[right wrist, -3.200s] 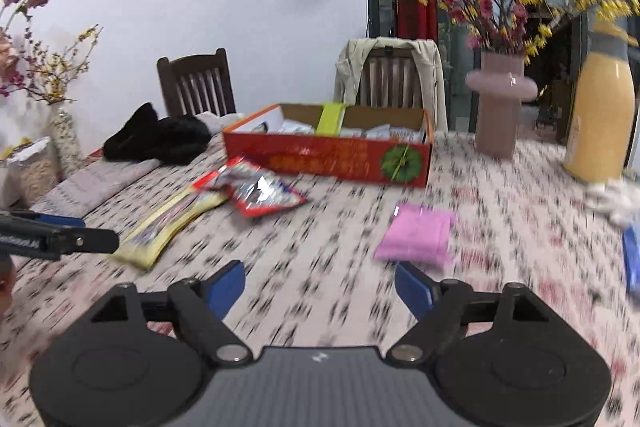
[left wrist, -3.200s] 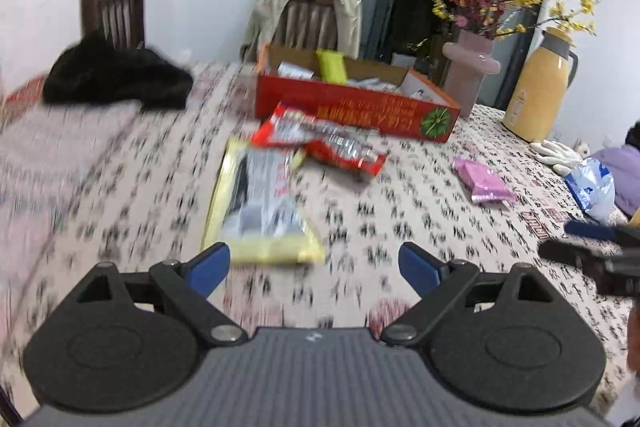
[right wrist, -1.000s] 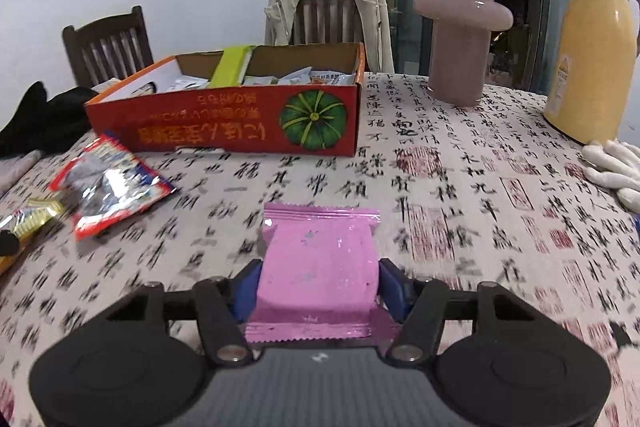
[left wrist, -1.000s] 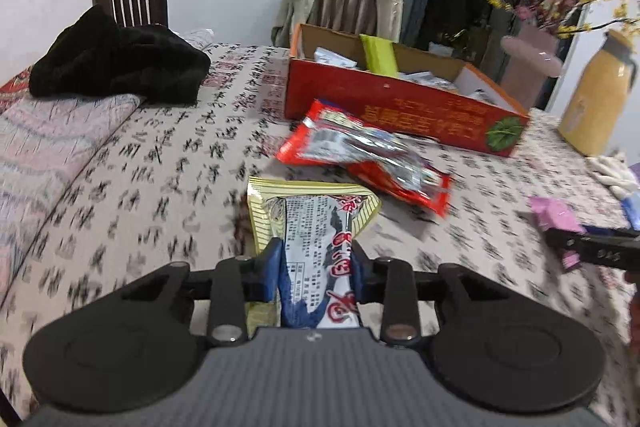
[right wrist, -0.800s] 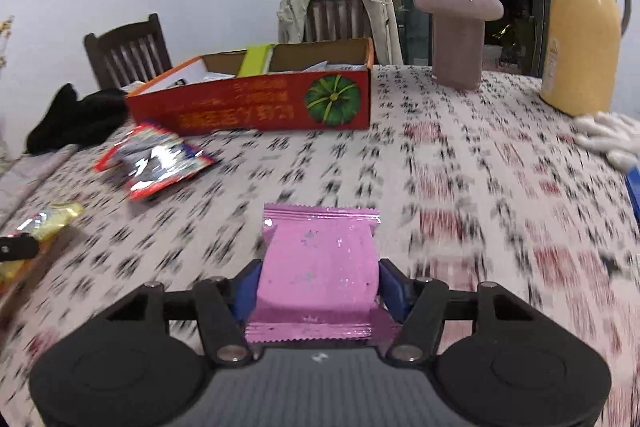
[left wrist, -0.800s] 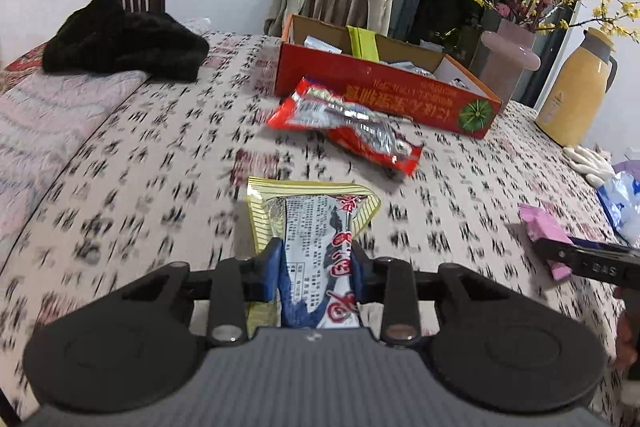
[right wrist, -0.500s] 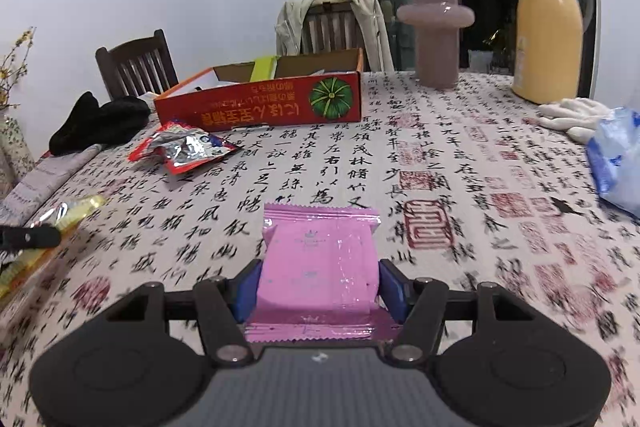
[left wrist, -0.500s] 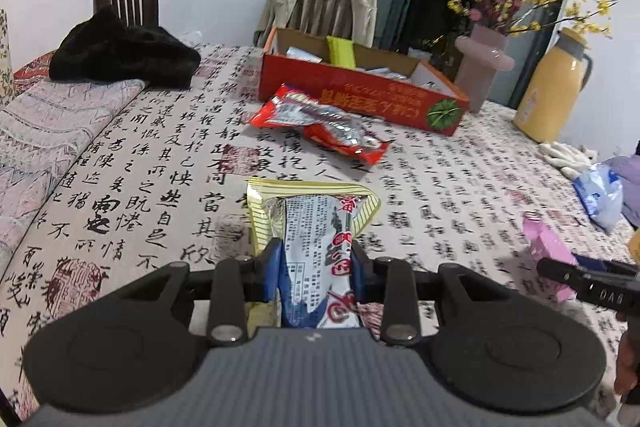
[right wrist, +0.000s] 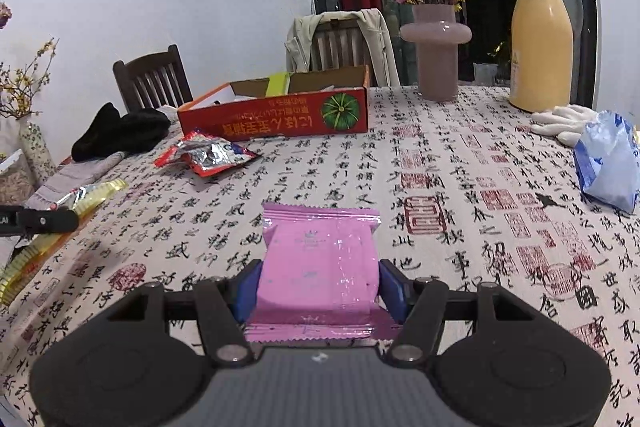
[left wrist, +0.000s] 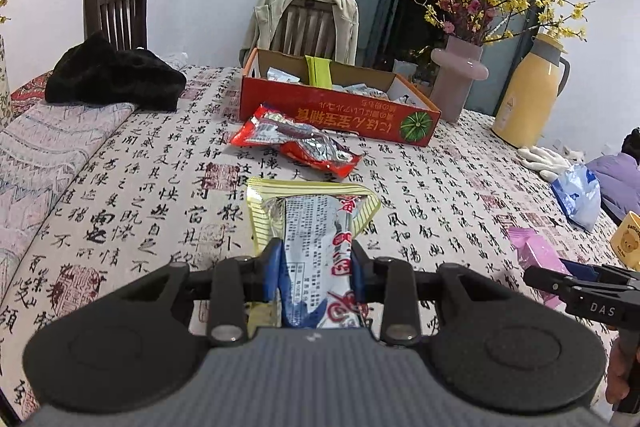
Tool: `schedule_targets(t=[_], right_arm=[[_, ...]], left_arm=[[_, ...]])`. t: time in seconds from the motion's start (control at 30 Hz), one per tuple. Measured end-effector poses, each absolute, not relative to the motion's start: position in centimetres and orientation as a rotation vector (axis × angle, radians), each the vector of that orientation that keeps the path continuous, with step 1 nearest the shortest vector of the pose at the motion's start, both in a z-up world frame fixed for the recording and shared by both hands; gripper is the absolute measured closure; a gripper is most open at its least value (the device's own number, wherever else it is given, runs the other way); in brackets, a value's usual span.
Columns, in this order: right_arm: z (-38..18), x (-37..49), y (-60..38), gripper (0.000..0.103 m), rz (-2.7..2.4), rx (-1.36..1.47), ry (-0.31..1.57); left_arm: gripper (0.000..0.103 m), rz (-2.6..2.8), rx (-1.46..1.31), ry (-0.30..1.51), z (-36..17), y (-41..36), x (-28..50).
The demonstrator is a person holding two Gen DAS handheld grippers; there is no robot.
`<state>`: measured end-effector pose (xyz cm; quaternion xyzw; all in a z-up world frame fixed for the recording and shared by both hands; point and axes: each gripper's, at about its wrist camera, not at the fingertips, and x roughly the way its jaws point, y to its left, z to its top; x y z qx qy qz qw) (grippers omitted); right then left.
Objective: Organize snacks
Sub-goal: 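Carry both packets into the orange box and open both tools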
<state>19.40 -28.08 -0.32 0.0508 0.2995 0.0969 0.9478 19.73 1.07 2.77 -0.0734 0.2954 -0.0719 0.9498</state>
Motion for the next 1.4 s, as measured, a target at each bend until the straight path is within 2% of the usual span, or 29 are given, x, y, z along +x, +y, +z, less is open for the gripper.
schedule_targets(t=[0.43,0.8,0.97,1.27,1.3,1.4], right_arm=[[4.8,24.6,-29.0,0.042,0.238,0.088,0.536],[8.5,37.4,-28.7,0.042,0.271,0.057,0.499],[7.9,44.6,-28.0,0.042,0.265,0.064,0.519],[3.5,55.0,-25.7,0.042,0.205,0.025,0.584],[3.0,55.6,-25.4,0.042,0.199,0.011,0.586],[1.6,56.8,-24.6,0.041,0.177,-0.043,0.581]], left_arm=[[0.068,-0.203,-0.130,0.520,6.8,1.5,26.6],[0.068,-0.189,-0.109,0.509,9.9,2.1,42.0],[0.068,-0.156,-0.104,0.536,9.4,2.0,49.2],[0.067,-0.121,-0.123,0.595,6.6,1.9,59.2],[0.066,-0.121,-0.120,0.601,6.0,1.7,60.0],[0.039,-0.094,-0.091,0.585,4.4,1.3,61.8]])
